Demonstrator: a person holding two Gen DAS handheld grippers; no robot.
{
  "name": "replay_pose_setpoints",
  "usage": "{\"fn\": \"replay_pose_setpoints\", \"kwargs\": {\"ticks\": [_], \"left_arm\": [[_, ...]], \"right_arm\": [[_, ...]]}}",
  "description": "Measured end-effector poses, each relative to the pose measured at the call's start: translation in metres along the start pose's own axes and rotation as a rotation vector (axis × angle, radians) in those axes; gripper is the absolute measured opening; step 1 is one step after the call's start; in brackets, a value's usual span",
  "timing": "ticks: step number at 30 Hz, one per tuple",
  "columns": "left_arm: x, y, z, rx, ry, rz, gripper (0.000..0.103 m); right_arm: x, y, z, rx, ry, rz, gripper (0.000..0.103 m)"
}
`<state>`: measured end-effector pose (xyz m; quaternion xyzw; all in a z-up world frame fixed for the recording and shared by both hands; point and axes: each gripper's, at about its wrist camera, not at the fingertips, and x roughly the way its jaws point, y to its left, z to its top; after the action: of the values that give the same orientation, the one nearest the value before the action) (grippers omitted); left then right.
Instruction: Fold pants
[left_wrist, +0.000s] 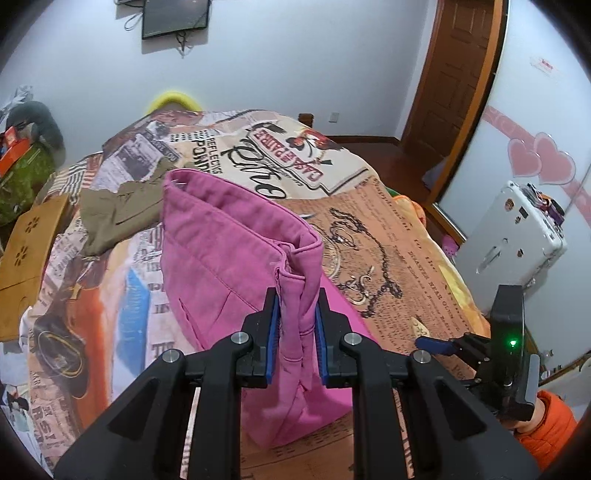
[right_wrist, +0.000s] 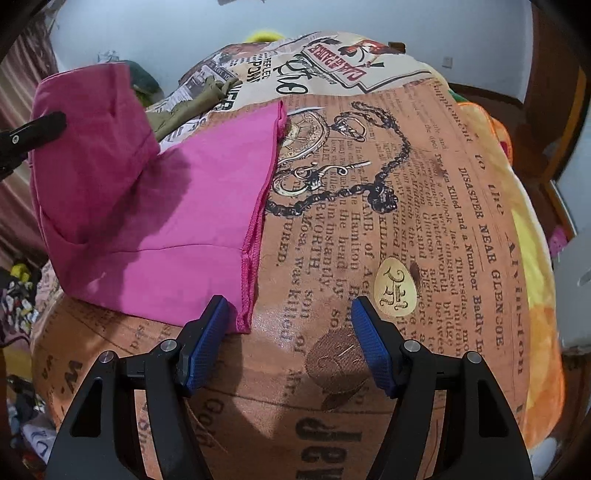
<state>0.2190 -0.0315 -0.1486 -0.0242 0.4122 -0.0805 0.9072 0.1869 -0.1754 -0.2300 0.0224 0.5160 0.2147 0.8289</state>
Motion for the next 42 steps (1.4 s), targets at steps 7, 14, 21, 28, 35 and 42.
{"fn": "replay_pose_setpoints", "kwargs": {"ticks": [7, 14, 21, 28, 35, 42], "left_arm": [[0.02, -0.02, 0.002, 0.028, 0.04, -0.04, 0.015], [0.052, -0.039, -0.007, 0.073, 0.112, -0.081, 0.015], [0.076, -0.052, -0.023, 0.112, 0.182, -0.097, 0.015], [0.08, -0.06, -0.026, 0.158, 0.197, -0.067, 0.023], [0.061, -0.057, -0.017, 0.139, 0.154, -0.078, 0.048], [0.028, -0.027, -0.007, 0.127, 0.064, -0.026, 0.061]], "right_arm": [[0.0, -0.001, -0.002, -0.004, -0.008, 0.009, 0.065], [0.0, -0.002, -0.002, 0.004, -0.011, 0.019, 0.065], [0.001, -0.003, -0.003, 0.005, -0.012, 0.02, 0.065], [0.001, -0.003, -0.002, 0.007, -0.013, 0.018, 0.065], [0.001, -0.003, -0.003, 0.011, -0.02, 0.009, 0.067], [-0.003, -0.003, -0.003, 0.019, -0.019, -0.014, 0.068]]}}
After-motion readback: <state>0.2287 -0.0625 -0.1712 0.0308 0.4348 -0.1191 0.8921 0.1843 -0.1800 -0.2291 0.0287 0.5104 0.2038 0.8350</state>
